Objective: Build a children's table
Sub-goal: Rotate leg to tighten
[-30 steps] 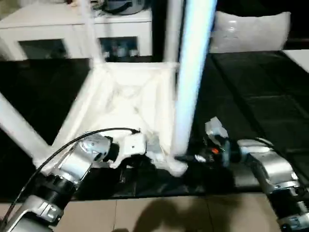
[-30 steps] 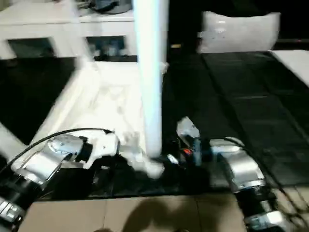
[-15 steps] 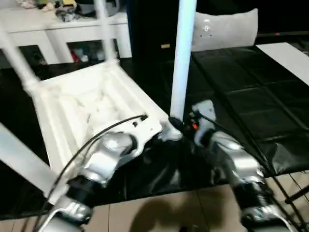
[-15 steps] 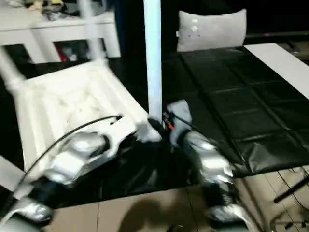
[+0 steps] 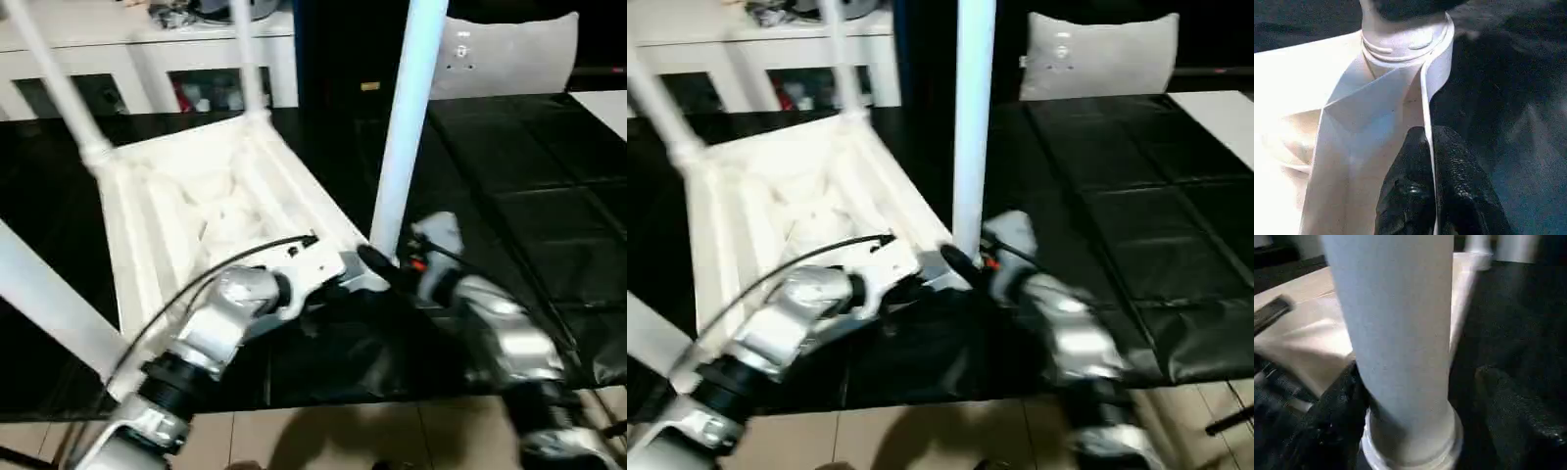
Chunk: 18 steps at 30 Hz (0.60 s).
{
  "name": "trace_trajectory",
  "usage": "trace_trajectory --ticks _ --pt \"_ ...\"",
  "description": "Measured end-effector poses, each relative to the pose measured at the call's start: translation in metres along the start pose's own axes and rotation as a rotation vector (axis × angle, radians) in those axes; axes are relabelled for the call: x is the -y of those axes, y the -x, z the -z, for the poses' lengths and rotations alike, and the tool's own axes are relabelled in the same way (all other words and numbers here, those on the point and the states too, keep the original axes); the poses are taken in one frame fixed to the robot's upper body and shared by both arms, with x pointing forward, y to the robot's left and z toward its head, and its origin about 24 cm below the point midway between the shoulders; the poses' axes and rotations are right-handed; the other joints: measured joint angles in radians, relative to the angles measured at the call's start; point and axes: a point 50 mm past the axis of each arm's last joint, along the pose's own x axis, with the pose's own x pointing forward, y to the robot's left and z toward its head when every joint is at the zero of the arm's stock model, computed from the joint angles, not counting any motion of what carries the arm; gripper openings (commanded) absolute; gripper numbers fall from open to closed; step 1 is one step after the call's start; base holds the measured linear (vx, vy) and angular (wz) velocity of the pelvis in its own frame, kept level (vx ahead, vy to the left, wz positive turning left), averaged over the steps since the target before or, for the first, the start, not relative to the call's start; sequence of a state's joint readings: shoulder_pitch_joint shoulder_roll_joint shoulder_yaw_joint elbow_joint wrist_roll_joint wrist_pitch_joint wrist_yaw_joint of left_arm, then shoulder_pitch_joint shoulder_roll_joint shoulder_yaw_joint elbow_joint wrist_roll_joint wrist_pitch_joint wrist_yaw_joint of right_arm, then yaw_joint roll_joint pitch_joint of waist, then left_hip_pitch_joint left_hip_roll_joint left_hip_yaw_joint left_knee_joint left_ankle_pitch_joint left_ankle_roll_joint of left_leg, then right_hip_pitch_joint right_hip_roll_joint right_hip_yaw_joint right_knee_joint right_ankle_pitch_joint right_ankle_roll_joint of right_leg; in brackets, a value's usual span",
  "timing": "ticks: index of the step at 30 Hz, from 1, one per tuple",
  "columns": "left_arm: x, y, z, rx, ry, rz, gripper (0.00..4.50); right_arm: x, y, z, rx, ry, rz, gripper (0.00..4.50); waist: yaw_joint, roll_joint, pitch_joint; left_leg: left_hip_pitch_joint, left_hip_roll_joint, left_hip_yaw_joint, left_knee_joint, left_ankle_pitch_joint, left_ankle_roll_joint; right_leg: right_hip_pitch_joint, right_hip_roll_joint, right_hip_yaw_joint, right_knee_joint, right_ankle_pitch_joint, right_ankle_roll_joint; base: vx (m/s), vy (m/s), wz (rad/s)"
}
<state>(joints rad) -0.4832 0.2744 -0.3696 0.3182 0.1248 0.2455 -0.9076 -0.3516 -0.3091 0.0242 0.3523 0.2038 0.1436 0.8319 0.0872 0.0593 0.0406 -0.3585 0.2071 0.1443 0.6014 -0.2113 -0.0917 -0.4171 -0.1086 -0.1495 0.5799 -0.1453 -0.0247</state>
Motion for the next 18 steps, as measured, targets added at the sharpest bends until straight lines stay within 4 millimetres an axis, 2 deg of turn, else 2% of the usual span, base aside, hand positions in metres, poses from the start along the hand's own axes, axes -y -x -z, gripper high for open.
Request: trace_trajectory --ticks 6,12,18 --pt "-0.004 0.018 0.014 -0.005 -0.070 0.122 0.00 0.004 0.024 -0.009 -0.044 0.104 -0.206 3.83 0.007 0.000 0.000 0.005 0.000 0.000 0.000 -0.001 -0.004 0.005 0.000 0.001 0.000 0.001 0.002 0.000 0.000 0.00" --pt "-0.003 0.030 0.018 -0.027 -0.152 0.254 0.00 -0.004 0.031 -0.008 -0.091 0.108 -0.428 3.22 0.012 0.000 0.000 0.008 0.000 0.000 0.000 -0.002 -0.004 0.009 0.000 0.000 -0.001 0.001 0.002 0.000 0.000 0.00" --pt "0.002 0.033 0.017 -0.022 -0.217 0.368 0.00 -0.011 0.029 -0.008 -0.118 0.115 -0.561 2.78 0.039 -0.001 0.000 0.007 0.000 0.000 0.000 -0.001 -0.004 0.009 -0.001 0.001 -0.001 0.001 0.002 0.000 0.000 0.00"
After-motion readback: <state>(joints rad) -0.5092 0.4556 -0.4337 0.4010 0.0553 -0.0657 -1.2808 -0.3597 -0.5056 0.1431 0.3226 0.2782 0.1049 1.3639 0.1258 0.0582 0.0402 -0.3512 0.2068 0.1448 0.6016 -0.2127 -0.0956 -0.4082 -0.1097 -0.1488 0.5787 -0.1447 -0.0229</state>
